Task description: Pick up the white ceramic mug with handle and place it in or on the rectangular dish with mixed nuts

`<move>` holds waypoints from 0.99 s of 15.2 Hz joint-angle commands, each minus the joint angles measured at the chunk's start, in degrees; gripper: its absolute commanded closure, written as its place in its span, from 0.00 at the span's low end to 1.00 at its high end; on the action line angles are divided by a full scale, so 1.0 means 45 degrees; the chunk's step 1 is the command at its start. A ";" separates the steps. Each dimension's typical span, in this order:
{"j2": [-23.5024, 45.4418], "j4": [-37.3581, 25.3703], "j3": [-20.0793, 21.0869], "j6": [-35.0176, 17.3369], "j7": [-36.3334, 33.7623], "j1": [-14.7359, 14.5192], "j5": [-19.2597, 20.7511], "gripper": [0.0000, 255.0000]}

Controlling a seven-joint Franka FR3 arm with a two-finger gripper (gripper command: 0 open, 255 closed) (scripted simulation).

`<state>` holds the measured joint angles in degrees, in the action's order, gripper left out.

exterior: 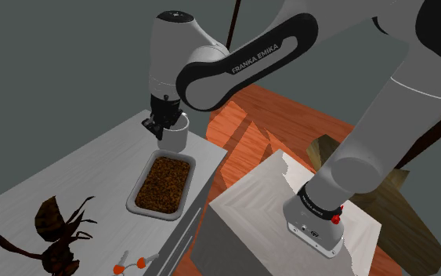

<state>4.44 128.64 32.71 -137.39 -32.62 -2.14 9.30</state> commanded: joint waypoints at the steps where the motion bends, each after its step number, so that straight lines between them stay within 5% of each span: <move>1: -0.0121 -0.0059 0.0014 0.0151 0.0093 0.0015 -0.0120 1.00; 15: -0.1558 -0.1175 0.0019 0.2411 0.1092 0.0086 -0.1380 1.00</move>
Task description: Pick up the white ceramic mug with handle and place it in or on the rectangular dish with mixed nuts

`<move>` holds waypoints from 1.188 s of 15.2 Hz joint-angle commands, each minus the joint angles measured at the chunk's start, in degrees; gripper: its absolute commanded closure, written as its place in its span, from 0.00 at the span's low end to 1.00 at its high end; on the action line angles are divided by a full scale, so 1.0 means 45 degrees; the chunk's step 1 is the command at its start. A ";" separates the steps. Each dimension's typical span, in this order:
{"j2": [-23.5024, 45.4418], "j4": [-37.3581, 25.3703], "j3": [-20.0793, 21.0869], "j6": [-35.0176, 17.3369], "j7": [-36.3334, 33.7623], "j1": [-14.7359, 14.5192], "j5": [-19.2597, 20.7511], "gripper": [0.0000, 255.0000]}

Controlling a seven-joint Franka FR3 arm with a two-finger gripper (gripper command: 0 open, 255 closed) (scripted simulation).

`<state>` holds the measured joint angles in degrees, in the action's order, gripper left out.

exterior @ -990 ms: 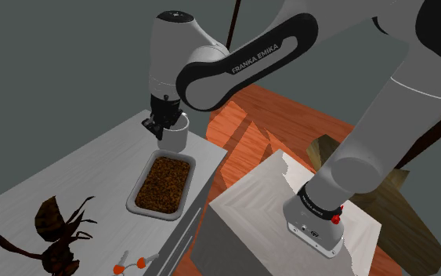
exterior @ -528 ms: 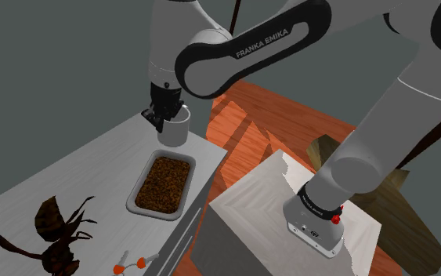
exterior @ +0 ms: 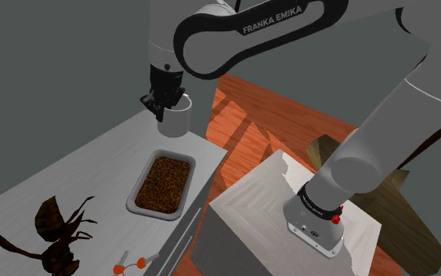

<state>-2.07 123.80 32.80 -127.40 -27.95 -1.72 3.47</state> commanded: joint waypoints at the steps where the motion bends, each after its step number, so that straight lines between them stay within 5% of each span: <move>1: -0.0190 -0.0201 -0.0010 0.0357 0.0104 -0.0005 -0.0144 1.00; 8: -0.0652 -0.0985 -0.0088 0.1522 0.0396 0.0003 -0.0474 1.00; 18: -0.2012 -0.0540 0.1403 0.2275 -0.2002 -0.1325 -0.1292 1.00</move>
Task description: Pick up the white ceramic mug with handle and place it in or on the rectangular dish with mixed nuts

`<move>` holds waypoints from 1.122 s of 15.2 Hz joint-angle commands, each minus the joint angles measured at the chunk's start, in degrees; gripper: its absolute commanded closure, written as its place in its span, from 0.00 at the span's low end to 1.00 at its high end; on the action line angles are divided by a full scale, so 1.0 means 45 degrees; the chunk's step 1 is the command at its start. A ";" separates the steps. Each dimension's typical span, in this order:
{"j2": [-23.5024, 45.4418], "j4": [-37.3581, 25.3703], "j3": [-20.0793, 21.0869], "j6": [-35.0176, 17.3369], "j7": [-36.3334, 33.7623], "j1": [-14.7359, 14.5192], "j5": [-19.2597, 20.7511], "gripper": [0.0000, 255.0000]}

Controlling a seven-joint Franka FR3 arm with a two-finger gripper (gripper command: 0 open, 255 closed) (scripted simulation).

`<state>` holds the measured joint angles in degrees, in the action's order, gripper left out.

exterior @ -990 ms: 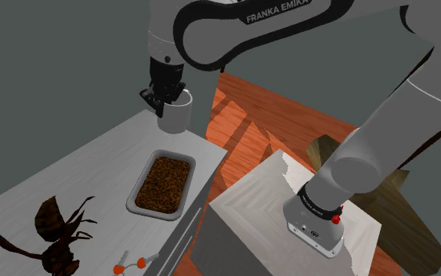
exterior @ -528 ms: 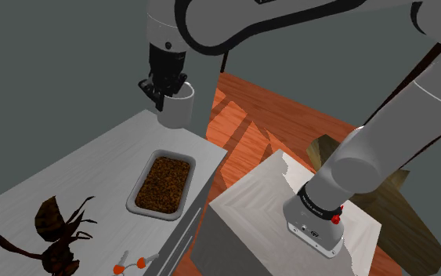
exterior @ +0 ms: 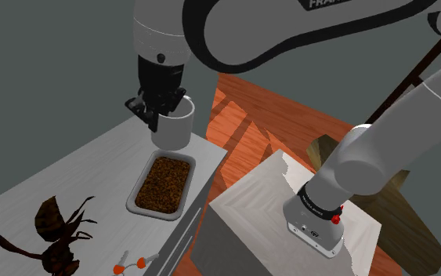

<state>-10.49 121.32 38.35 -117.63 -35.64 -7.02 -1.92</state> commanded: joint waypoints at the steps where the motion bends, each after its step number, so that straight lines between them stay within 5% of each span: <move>1: -0.0206 -0.0025 0.0344 0.0195 -0.0567 -0.0275 -0.0141 1.00; 17: 0.0722 0.1492 0.1150 -0.2022 -0.1853 -0.0411 0.0526 1.00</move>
<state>-7.59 127.62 43.35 -126.02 -43.63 -8.87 0.14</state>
